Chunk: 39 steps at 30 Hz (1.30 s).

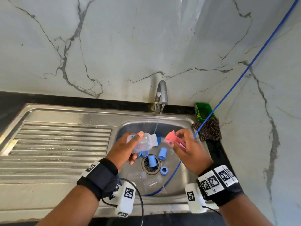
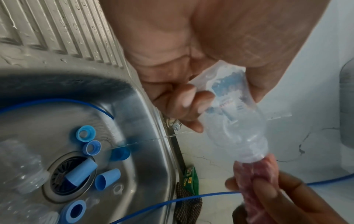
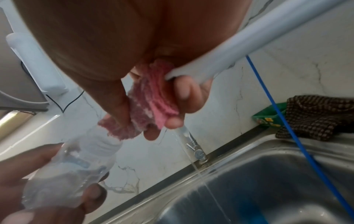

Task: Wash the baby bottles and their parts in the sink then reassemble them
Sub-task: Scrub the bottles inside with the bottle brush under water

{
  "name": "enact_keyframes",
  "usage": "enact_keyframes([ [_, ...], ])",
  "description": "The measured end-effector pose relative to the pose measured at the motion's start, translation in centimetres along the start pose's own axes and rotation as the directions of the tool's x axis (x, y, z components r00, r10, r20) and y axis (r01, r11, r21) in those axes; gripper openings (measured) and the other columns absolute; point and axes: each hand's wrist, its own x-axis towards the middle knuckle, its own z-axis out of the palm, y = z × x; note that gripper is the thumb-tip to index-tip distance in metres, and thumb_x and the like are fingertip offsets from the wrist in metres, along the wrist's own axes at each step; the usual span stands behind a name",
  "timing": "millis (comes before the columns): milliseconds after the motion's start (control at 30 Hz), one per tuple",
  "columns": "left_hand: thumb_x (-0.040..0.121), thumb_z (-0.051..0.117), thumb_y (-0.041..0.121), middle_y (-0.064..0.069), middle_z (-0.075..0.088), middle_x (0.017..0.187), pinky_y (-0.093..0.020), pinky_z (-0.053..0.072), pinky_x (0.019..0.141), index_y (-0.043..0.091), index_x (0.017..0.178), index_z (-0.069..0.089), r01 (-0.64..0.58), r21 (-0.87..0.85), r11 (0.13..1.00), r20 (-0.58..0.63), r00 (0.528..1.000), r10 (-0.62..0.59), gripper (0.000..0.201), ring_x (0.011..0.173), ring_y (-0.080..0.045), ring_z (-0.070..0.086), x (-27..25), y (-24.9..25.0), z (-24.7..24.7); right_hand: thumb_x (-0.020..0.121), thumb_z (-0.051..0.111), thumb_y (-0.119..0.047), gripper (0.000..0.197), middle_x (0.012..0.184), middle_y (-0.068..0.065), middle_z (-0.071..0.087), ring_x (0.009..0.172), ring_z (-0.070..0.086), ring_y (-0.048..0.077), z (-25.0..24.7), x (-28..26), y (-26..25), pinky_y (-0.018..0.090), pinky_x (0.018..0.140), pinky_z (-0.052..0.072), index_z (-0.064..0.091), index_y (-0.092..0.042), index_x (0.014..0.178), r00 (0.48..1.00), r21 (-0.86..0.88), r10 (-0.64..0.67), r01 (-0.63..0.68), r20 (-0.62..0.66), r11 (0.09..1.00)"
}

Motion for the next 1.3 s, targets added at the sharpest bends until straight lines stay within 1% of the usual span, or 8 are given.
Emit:
enact_keyframes([
  [200,0.068,0.064,0.067,-0.011,0.062,0.078,-0.024,0.031,0.044,0.017,0.099,0.063,0.005,-0.021,1.0,0.002,1.0,-0.005,0.059,0.046,-0.016,0.04,-0.3,0.0,0.9,0.086,0.076,-0.033,0.02,0.103,-0.017,0.059,0.089,0.06,0.005,0.3,-0.4,-2.8,0.015,0.076,0.046,0.061,-0.039,0.098,0.975,0.099,-0.22,0.22,-0.008,0.97],
  [300,0.077,0.063,0.058,0.0,0.06,0.065,-0.021,0.026,0.042,0.016,0.095,0.062,-0.004,-0.056,0.998,-0.029,1.0,0.002,0.047,0.042,-0.015,0.034,-0.4,0.0,0.9,0.085,0.074,-0.035,0.027,0.112,-0.011,0.059,0.102,0.062,0.012,-0.4,-0.6,-2.9,0.021,0.089,0.051,0.069,-0.026,0.11,0.957,0.234,-0.258,0.223,0.132,0.946],
  [433,0.08,0.059,0.054,0.0,0.057,0.062,-0.019,0.024,0.041,0.011,0.1,0.062,0.011,-0.053,0.999,-0.099,0.995,-0.016,0.048,0.039,-0.014,0.032,-0.7,0.0,1.1,0.084,0.065,-0.009,0.052,0.127,-0.002,0.052,0.123,0.052,0.013,-2.3,-0.5,-2.0,0.017,0.103,0.041,0.061,-0.02,0.135,0.874,0.205,-0.355,0.301,0.333,0.931],
  [633,0.08,0.059,0.056,0.002,0.059,0.059,-0.02,0.021,0.044,0.012,0.097,0.062,0.031,-0.036,0.999,-0.117,0.992,-0.035,0.046,0.038,-0.014,0.03,-0.8,0.2,3.1,0.087,0.076,-0.006,0.036,0.108,-0.006,0.074,0.1,0.07,0.006,-3.8,1.0,-0.4,0.035,0.092,0.056,0.061,-0.02,0.116,0.941,0.271,-0.214,0.141,0.262,0.952],
  [800,0.098,0.059,0.044,-0.009,0.056,0.07,-0.019,0.022,0.042,0.01,0.095,0.062,0.039,0.035,0.999,-0.154,0.987,-0.034,0.034,0.037,-0.013,0.03,-0.2,0.3,4.1,0.085,0.08,-0.018,0.018,0.094,-0.005,0.073,0.084,0.069,0.009,-3.7,1.2,0.3,0.026,0.076,0.056,0.066,-0.018,0.097,0.919,0.231,-0.329,0.279,0.217,0.932],
  [900,0.097,0.06,0.046,-0.014,0.051,0.074,-0.019,0.022,0.043,0.007,0.097,0.061,0.053,0.067,0.996,-0.169,0.985,-0.041,0.039,0.038,-0.012,0.03,0.1,0.2,4.6,0.077,0.08,-0.026,0.024,0.094,-0.003,0.061,0.082,0.062,0.013,-2.9,1.4,1.0,0.024,0.074,0.05,0.067,-0.015,0.094,0.9,0.168,-0.408,0.383,0.154,0.908],
  [1100,0.099,0.057,0.044,-0.015,0.056,0.065,-0.019,0.024,0.041,0.004,0.1,0.056,0.048,0.148,0.988,-0.106,0.994,-0.032,0.04,0.038,-0.014,0.03,0.4,0.7,5.4,0.066,0.091,-0.005,0.033,0.086,-0.006,0.063,0.078,0.069,0.014,-2.8,2.0,1.6,0.04,0.074,0.059,0.071,-0.019,0.088,0.949,0.243,-0.27,0.226,0.164,0.943],
  [1300,0.099,0.056,0.043,-0.016,0.053,0.062,-0.018,0.023,0.04,0.002,0.098,0.056,0.096,0.139,0.986,-0.072,0.994,-0.087,0.041,0.037,-0.015,0.029,1.0,0.3,5.9,0.067,0.091,-0.008,0.059,0.072,-0.006,0.062,0.065,0.065,0.004,-4.1,2.7,1.0,0.033,0.067,0.058,0.044,-0.03,0.095,0.936,0.2,-0.226,0.175,0.271,0.964],
])
